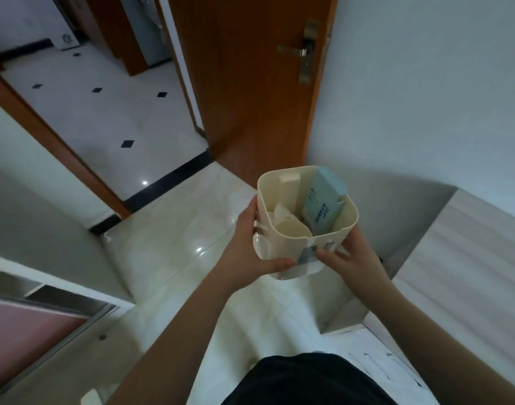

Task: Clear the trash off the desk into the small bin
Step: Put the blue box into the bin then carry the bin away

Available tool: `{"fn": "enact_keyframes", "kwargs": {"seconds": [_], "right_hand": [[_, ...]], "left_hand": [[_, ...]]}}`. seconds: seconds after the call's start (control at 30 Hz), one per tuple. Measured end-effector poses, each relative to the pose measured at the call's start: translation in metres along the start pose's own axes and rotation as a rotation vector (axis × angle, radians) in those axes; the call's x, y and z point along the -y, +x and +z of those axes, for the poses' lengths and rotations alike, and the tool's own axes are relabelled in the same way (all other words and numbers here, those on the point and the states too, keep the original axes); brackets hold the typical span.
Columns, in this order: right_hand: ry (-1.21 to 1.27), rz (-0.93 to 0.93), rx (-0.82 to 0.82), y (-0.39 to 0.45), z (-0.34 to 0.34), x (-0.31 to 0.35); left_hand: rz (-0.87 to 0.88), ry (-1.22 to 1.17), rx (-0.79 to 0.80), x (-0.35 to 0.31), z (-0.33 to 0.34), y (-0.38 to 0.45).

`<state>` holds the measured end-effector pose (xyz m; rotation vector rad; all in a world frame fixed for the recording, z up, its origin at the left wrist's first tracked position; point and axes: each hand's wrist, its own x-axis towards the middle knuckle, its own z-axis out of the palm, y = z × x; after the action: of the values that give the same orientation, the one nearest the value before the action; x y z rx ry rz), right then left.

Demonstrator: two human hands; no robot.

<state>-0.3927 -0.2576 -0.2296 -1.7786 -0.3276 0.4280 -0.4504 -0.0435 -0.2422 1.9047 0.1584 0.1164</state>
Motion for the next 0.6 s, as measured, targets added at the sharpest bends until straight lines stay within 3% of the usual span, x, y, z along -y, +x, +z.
{"fn": "enact_keyframes", "kwargs": {"seconds": [0.37, 0.6], "right_hand": [[0.016, 0.009, -0.292, 0.057, -0.066, -0.023], [-0.007, -0.022, -0.403, 0.1, -0.113, -0.037]], "left_hand": [[-0.03, -0.01, 0.348, 0.0, 0.05, 0.136], [-0.038, 0.035, 0.477, -0.013, 0.084, 0.216]]}}
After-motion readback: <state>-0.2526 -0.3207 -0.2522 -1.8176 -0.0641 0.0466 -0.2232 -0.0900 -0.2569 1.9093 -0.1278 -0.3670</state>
